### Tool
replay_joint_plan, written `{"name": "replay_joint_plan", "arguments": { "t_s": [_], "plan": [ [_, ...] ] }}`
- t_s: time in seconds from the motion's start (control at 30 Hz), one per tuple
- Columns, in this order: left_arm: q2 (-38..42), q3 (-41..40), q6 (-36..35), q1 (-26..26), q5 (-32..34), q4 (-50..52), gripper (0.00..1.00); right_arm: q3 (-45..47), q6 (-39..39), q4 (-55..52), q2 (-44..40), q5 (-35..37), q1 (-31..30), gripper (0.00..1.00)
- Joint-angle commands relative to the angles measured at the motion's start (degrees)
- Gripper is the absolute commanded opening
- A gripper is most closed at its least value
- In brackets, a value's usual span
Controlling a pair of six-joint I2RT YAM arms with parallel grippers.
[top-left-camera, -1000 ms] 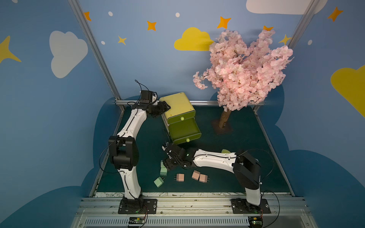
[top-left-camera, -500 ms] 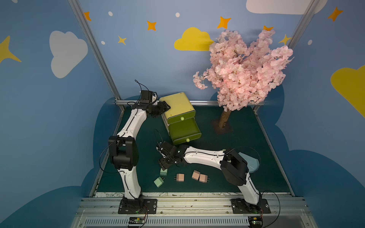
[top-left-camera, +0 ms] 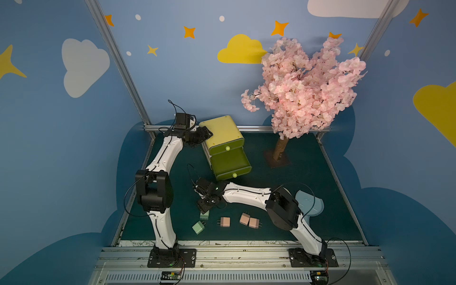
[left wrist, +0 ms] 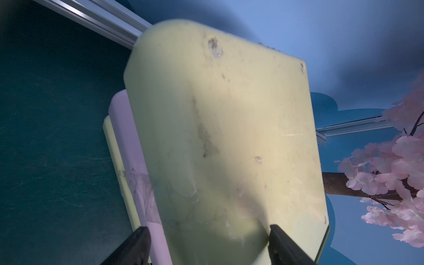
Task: Place the plugs into the drawer by color
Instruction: Pick up the plug from the center of the board.
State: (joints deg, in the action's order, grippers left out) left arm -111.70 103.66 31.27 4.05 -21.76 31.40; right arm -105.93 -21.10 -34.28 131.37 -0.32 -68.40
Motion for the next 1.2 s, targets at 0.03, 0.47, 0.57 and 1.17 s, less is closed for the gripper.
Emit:
{"name": "replay_joint_plan", "arguments": {
  "t_s": [0.03,0.47,0.57,1.17],
  "plan": [
    [0.4,-1.3,-1.0,-0.4,1.2,1.1,0.82,-2.9,0.6,-2.3,2.1,-0.3,0.0,0.67],
    [0.5,-1.8,-0.8,-0.4,1.4,0.6,0.82,-8.2,2.2,-4.3,6.5,0.6,-0.3,0.63],
    [0.3,-1.8,-0.9,-0.4,1.3,0.6,0.82,-8.7,2.3,-4.2,7.0,1.2,-0.2,0.6],
    [0.1,-1.3,-0.8,-0.6,1.0,0.7,0.82,-8.5,0.6,-3.9,-0.6,4.4,1.0,0.5]
  ]
}}
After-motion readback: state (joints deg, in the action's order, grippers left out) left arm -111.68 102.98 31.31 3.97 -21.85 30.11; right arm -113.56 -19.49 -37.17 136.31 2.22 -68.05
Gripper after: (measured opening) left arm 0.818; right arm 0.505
